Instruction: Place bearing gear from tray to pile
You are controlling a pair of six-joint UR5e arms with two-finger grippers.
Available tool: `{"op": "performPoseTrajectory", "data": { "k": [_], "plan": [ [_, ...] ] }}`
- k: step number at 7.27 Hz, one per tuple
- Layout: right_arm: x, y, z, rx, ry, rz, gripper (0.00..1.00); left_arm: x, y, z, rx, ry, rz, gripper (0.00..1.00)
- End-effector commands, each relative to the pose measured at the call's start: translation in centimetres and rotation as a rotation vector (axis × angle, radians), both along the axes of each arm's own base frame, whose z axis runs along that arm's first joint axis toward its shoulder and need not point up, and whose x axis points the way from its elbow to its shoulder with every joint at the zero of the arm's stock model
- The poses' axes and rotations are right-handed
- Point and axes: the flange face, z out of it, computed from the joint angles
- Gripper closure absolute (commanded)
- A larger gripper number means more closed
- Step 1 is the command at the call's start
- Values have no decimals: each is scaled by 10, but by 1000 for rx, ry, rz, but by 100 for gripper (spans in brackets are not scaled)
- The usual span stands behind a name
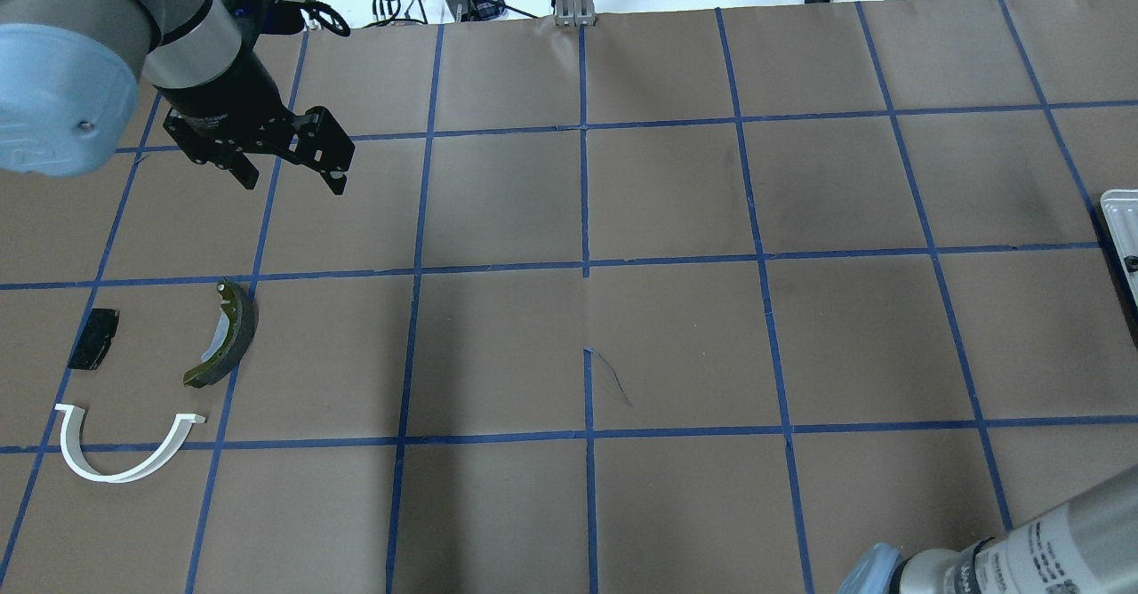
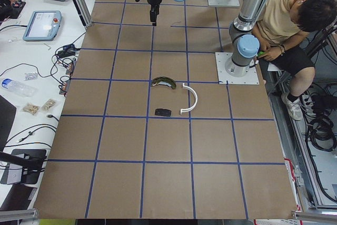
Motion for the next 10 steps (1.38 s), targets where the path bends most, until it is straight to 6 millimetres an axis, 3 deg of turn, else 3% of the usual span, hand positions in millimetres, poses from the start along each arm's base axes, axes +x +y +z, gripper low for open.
{"op": "performPoseTrajectory", "data": {
  "k": [1, 2, 4, 6, 7, 8, 9, 10],
  "plan": [
    [184, -36, 44, -24, -13, -47, 82, 0, -1, 0, -3, 0, 0, 0],
    [266, -45, 25, -3, -24, -95, 84, 0, -1, 0, -3, 0, 0, 0],
    [422, -26, -9, 11, -23, -186, 84, 0, 0, 0, -2, -2, 0, 0],
    [573, -1, -74, -42, -38, -95, 84, 0, -1, 1, -10, -1, 0, 0],
    [626, 12, -111, -62, -51, -112, 83, 1, -2, 1, -13, -1, 2, 0],
    [668, 37, -127, -45, -44, -160, 82, 1, -2, 0, -10, -4, 2, 0],
    [706, 65, -124, -49, -53, -120, 82, 2, -3, -1, -9, -1, 5, 0],
    [724, 81, -131, -38, -54, -164, 79, 2, -5, -5, -3, 1, 5, 0]
  ]
}}
